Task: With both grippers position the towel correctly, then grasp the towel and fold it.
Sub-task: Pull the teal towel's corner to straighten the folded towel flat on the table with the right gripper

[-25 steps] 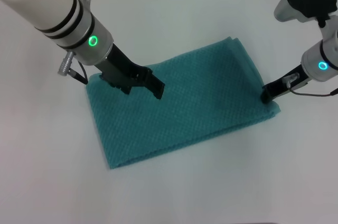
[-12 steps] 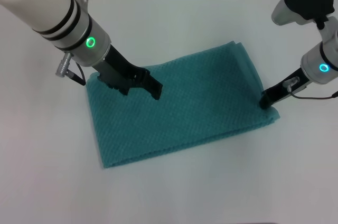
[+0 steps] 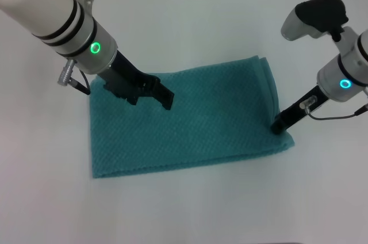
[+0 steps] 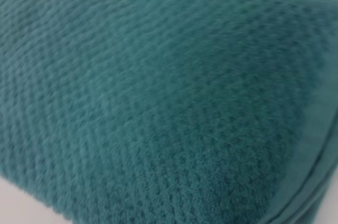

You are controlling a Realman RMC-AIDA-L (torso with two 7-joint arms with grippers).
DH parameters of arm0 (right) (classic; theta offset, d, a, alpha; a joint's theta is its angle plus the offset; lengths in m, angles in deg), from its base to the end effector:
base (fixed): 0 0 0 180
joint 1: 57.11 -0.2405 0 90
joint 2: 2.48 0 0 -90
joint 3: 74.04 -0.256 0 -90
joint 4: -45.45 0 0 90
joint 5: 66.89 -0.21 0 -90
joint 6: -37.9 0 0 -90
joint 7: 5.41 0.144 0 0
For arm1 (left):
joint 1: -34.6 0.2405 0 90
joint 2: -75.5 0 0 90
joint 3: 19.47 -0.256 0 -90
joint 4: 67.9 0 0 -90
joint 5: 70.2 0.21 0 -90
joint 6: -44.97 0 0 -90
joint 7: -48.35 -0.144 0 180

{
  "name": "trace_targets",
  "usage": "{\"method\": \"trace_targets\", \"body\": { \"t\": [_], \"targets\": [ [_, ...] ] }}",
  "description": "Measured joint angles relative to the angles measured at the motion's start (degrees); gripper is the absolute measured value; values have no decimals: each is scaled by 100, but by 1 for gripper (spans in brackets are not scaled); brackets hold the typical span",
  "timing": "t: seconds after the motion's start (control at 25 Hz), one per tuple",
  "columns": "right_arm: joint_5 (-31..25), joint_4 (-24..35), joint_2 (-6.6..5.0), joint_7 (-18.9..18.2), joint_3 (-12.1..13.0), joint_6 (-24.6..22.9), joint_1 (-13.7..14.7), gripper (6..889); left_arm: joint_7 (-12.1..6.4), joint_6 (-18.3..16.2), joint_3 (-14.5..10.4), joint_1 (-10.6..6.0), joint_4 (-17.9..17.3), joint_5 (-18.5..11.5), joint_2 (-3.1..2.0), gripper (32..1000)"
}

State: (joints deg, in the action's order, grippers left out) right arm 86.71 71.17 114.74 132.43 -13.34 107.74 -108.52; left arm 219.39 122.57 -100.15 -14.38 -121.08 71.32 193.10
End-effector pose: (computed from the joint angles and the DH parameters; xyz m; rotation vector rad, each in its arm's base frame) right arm 0.2610 0.3792 -0.0527 -2.5140 1.3356 -0.5630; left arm -0.1590 0.3951 -0.0441 -2.3601 -1.4829 0.3448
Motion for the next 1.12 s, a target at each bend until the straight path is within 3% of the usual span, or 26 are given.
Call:
{"method": "trace_targets", "body": {
  "t": [0.2, 0.56, 1.12],
  "targets": [
    [3, 46, 66, -180, 3, 211, 0, 58, 0, 0, 0, 12, 0, 7, 0, 863],
    [-25, 68, 84, -320, 3, 424, 0, 57, 0, 0, 18, 49, 0, 16, -9, 863],
    [-47, 569, 63, -256, -80, 992, 64, 202, 0, 6, 28, 75, -8, 36, -18, 863]
  ]
}}
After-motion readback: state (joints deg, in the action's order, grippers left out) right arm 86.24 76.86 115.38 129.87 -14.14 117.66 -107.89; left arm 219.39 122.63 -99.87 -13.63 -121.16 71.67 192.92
